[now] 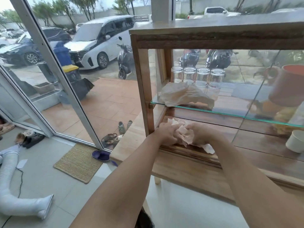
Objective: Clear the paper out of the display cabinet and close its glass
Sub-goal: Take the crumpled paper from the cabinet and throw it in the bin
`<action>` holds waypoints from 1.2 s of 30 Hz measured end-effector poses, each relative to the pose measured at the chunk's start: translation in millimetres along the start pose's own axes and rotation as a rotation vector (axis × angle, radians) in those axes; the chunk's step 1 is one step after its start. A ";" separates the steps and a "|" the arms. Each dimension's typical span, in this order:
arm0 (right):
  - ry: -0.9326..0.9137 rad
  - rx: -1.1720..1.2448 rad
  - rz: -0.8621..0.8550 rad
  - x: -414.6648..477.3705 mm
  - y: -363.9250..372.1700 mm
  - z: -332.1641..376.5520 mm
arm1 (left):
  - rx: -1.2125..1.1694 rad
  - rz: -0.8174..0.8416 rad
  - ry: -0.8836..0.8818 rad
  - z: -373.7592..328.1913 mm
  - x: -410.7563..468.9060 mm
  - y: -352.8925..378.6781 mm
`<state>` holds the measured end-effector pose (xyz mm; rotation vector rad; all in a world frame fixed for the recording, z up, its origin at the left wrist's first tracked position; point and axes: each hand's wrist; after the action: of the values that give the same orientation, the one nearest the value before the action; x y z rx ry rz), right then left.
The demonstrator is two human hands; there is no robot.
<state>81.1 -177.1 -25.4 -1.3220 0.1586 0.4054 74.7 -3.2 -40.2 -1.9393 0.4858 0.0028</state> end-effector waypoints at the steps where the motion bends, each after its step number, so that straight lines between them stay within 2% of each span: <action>1: -0.016 0.033 -0.035 -0.3 0.5 0.5 | 0.003 -0.061 0.071 1.4 2.3 0.9; 4: -0.027 0.236 -0.123 -3.5 3.8 2.3 | -0.078 -0.216 0.176 2.1 1.1 3.3; 8: -0.098 0.488 -0.189 -15.1 8.9 2.5 | -0.270 -0.250 0.222 -1.3 -21.8 -2.6; 13: -0.261 0.754 -0.069 -50.5 10.1 24.7 | -0.509 -0.260 0.208 12.4 -79.9 -5.1; 16: -0.380 0.886 0.039 -68.9 20.4 54.4 | -0.754 -0.273 0.183 35.1 -123.4 -0.2; 23: -0.503 0.944 0.214 -64.7 70.3 151.7 | -1.094 -0.443 -0.013 116.3 -200.9 16.9; 28: -0.503 0.970 0.370 -53.4 122.1 216.4 | -1.203 -0.503 -0.130 174.4 -248.2 38.9; 33: -0.447 0.929 0.560 -43.8 181.3 254.5 | -1.299 -0.536 -0.336 217.9 -279.8 82.1; 36: -0.360 0.857 0.702 -27.9 224.3 262.5 | -1.334 -0.500 -0.466 240.8 -290.2 115.4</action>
<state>-59.0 112.2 -154.5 -0.3001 0.4402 1.0247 -177.1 267.5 -177.4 -3.1643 -0.4915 0.5687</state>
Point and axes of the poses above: each hand's wrist, its own x-axis towards the middle knuckle, its own y-axis out of the palm, z = x × y, and after that the axes turned 3 degrees about y, right-handed
